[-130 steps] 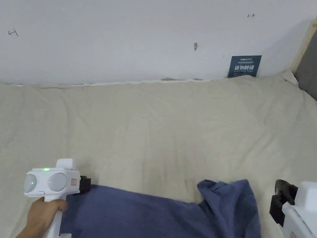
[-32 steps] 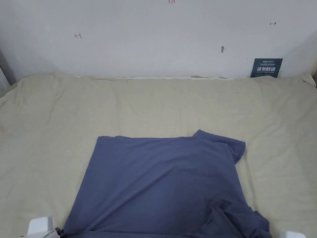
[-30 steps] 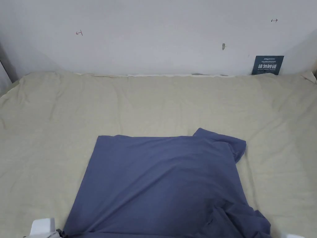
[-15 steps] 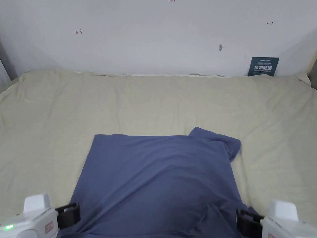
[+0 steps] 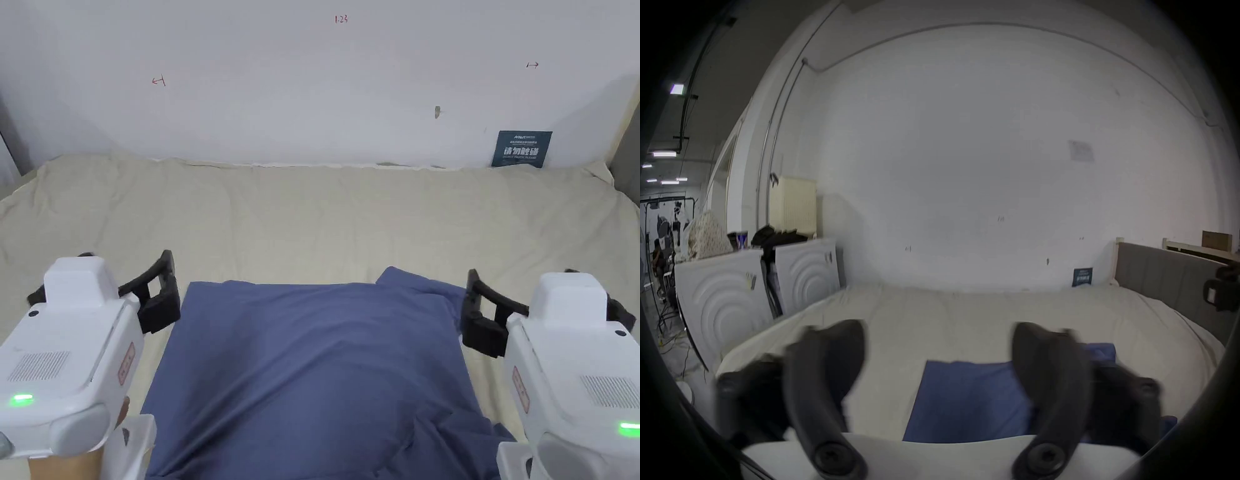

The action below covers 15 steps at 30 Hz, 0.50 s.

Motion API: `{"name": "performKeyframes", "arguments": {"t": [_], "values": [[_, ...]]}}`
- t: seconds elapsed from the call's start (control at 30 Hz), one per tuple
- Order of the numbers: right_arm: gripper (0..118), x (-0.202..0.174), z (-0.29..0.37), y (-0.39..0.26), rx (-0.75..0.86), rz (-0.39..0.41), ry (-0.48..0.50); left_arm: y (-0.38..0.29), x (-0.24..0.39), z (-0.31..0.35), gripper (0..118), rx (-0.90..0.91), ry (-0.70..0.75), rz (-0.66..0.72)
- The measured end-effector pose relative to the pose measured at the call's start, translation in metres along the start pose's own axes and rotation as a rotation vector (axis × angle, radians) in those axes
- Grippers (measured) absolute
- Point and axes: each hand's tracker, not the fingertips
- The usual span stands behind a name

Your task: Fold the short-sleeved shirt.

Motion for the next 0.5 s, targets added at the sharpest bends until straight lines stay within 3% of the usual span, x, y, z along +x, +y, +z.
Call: {"name": "performKeyframes", "arguments": {"t": [0.03,0.07,0.33,0.5], "values": [[26,-0.001,0.001,0.001,-0.003,0.000,0.005,-0.001,0.001,0.000,1,-0.001,-0.004,-0.005],[2,-0.003,0.002,0.001,-0.002,0.001,0.006,-0.002,0.004,-0.001,1,-0.005,-0.007,-0.006],[2,-0.007,0.002,0.000,-0.001,0.011,0.017,-0.015,0.004,-0.002,0,-0.065,-0.051,-0.022],[2,-0.007,-0.003,-0.004,-0.018,0.004,0.019,-0.033,-0.007,-0.010,0,-0.222,-0.064,-0.048]]}}
